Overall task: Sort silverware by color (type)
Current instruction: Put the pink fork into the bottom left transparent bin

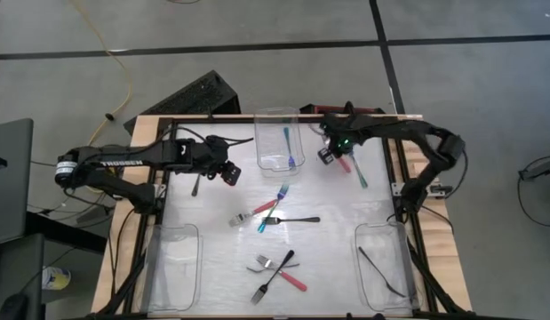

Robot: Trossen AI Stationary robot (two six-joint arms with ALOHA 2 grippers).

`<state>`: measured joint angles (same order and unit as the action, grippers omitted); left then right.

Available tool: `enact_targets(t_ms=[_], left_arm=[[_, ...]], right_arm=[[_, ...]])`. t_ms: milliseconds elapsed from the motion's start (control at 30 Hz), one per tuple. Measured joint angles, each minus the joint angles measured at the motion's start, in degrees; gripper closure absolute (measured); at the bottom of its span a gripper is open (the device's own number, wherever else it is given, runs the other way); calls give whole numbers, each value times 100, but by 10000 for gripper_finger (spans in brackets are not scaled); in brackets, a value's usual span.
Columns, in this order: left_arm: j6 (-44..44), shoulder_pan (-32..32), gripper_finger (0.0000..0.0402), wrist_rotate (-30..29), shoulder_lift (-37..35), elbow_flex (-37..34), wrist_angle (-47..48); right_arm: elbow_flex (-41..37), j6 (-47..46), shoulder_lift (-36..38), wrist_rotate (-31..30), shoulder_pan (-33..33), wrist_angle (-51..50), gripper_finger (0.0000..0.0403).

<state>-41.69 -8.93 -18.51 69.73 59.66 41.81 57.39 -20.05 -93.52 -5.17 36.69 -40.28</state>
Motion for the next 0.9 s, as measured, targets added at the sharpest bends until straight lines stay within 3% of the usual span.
enact_targets(t_ms=[233, 500, 700, 900], left_arm=[[8, 172, 200, 10, 0, 0, -240], [1293, 470, 200, 139, 13, 0, -2357], [2029, 390, 200, 1125, 350, 23, -4412], [1899, 283, 200, 2002, 853, 0, -5409]], right_arm=[[9, -412, 1463, 5, 140, 193, 343], [17, -1053, 2937, 173, -496, 1502, 343], [22, -1145, 2957, 664, -1684, 3468, 343], [23, -1065, 2478, 719, -2642, 5345, 343]])
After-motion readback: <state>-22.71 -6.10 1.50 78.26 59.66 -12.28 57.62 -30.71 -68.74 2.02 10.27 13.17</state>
